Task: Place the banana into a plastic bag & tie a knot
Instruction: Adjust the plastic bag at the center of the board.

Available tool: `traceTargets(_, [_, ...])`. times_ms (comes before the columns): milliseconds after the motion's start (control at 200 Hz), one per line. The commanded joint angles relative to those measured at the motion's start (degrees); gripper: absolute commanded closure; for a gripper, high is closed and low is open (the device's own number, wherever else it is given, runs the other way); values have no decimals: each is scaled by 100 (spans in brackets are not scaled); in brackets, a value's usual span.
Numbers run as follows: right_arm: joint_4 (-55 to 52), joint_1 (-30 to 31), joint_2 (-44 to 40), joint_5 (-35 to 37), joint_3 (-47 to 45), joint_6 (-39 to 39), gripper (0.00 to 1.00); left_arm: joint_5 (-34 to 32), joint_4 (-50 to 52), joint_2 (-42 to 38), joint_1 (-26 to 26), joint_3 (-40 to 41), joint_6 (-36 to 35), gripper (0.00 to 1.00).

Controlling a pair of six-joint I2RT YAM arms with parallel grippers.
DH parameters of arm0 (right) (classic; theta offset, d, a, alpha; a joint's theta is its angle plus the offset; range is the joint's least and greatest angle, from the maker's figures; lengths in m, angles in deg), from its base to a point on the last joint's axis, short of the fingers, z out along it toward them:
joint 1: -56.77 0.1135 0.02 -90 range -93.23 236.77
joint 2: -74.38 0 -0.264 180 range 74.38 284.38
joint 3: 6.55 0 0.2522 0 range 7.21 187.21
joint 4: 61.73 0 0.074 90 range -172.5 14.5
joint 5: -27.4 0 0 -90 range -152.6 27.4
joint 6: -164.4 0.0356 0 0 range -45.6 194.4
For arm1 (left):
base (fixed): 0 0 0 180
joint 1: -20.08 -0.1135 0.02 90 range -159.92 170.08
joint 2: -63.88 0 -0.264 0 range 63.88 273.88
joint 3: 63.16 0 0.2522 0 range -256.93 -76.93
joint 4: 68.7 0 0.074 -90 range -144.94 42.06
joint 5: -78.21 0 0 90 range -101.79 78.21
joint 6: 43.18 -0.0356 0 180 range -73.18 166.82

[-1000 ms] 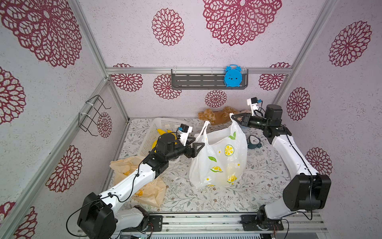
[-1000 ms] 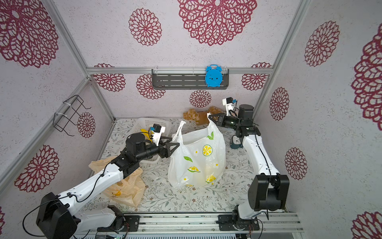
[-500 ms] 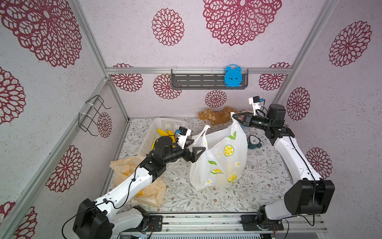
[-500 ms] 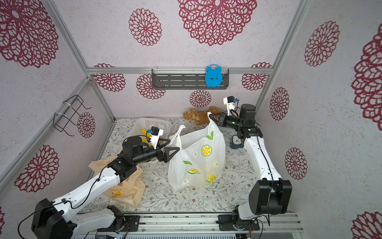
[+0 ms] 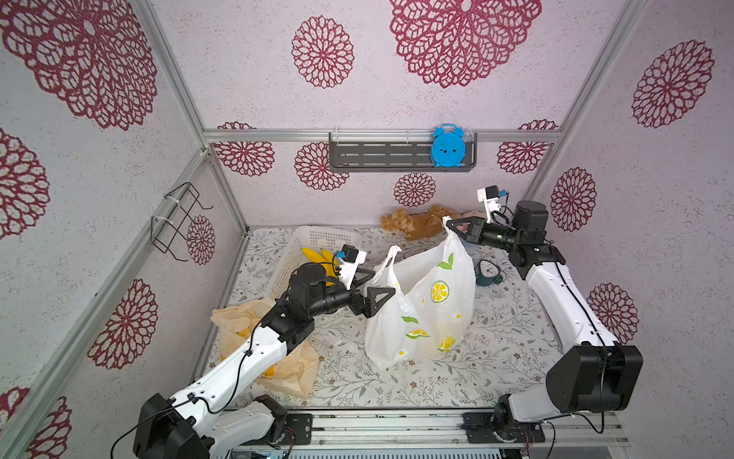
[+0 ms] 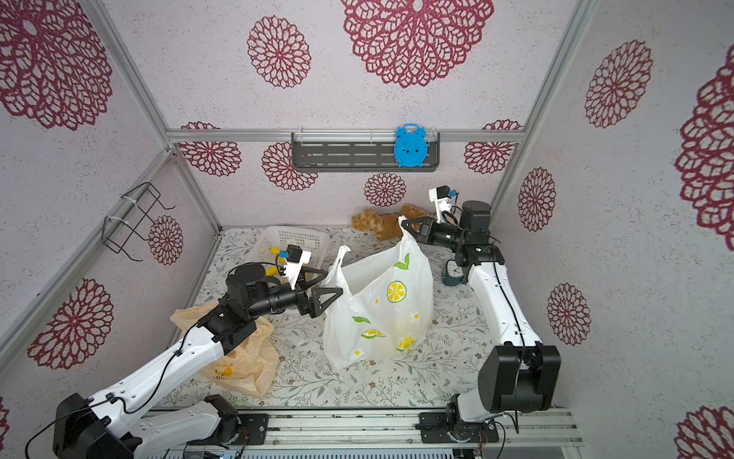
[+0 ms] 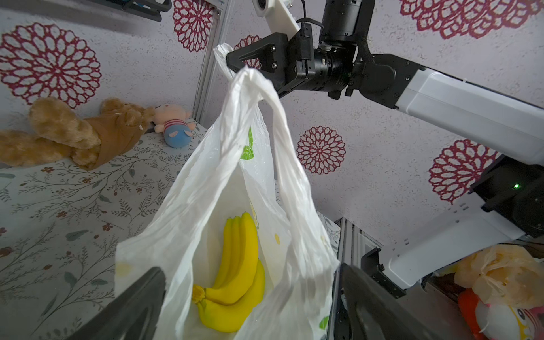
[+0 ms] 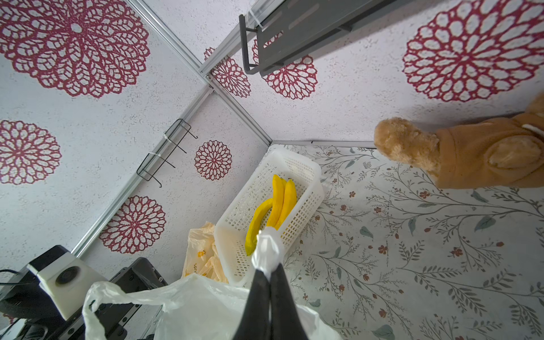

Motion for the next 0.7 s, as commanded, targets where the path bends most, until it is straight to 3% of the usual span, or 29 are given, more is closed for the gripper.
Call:
traceTargets(0, [201,9,-154,-82,45,12,100,-218,445,62,23,-354,-486,3])
traceTargets(360, [145,9,-137,-107,112,-18,100,-320,915,486,30,-992,-1035,3])
traceTargets(695, [145,15,-145,-139,73,-48,100,-855,1012,697,30,-1172,-1223,3])
